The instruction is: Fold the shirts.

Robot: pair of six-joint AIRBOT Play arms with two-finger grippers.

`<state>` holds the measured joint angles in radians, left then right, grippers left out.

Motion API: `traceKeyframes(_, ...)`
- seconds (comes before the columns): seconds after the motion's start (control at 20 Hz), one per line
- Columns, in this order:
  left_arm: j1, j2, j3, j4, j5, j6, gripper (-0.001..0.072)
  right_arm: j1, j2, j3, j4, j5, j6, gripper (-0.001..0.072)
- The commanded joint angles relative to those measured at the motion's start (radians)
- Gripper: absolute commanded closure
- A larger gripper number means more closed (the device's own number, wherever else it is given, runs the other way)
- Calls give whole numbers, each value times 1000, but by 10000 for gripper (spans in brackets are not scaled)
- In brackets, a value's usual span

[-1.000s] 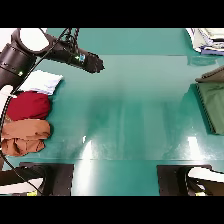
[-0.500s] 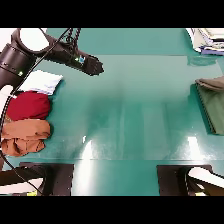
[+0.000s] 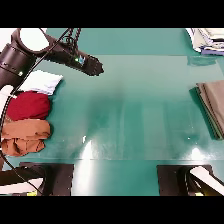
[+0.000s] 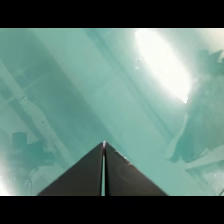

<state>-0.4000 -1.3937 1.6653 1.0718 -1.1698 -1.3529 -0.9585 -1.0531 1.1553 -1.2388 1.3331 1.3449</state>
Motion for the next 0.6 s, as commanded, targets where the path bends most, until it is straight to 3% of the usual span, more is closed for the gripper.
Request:
traceKeyframes(0.0,0,0,0,0,3,0,681,-35,35,-58,16,4,0,256)
traceKeyframes(0.25,0,0,0,-3,3,-1,681,260,43,-58,265,-7,0,263)
traceKeyframes(0.55,0,0,0,-3,51,-1,681,825,42,-58,294,-187,-3,269)
